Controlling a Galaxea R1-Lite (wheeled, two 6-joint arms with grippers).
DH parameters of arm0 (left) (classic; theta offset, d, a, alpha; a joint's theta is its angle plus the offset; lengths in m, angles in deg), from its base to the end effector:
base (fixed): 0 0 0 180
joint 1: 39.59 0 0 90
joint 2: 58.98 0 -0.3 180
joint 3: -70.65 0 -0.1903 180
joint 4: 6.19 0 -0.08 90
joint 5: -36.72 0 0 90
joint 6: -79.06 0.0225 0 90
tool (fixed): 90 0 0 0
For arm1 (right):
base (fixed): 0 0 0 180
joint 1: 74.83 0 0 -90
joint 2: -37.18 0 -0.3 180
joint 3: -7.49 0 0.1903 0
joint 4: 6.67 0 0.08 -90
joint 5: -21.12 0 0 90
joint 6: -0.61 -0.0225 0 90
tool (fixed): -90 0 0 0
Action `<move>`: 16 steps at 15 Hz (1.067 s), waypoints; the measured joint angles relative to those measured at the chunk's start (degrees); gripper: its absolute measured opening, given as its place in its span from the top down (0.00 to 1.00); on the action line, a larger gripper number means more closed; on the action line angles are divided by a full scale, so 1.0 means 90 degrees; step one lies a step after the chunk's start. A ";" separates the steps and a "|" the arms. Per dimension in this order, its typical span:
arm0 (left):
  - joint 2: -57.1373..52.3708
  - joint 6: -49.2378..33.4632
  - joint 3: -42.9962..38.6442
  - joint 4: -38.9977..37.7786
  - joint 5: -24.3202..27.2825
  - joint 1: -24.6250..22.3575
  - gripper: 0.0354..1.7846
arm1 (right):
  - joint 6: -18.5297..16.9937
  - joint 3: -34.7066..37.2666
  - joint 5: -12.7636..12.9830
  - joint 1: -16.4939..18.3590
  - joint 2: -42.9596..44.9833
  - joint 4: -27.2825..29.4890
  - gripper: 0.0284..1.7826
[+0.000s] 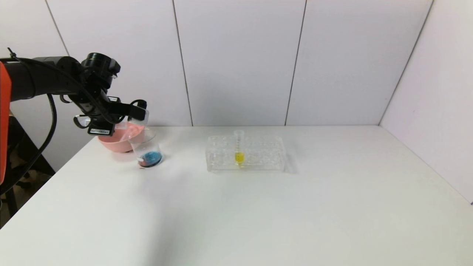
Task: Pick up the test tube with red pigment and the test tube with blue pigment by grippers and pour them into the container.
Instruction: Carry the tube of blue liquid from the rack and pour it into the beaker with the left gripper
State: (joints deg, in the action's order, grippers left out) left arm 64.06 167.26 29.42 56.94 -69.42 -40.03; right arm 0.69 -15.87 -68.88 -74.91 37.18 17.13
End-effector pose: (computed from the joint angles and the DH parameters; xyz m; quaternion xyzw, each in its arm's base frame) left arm 0.4155 0.0094 0.2283 0.6700 0.3778 -0.1823 0.6125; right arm -0.0228 0.0000 0.0747 -0.0007 0.0038 0.0007 1.0000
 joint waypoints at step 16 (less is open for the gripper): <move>-0.0211 -0.1280 -0.0009 -0.0379 0.0152 0.0073 0.76 | 0.0000 0.0000 0.0000 0.0000 0.0000 0.0000 0.00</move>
State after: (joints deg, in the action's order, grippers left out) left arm 62.16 155.73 29.34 53.53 -68.06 -39.37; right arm 0.69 -15.87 -68.88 -74.91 37.18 17.13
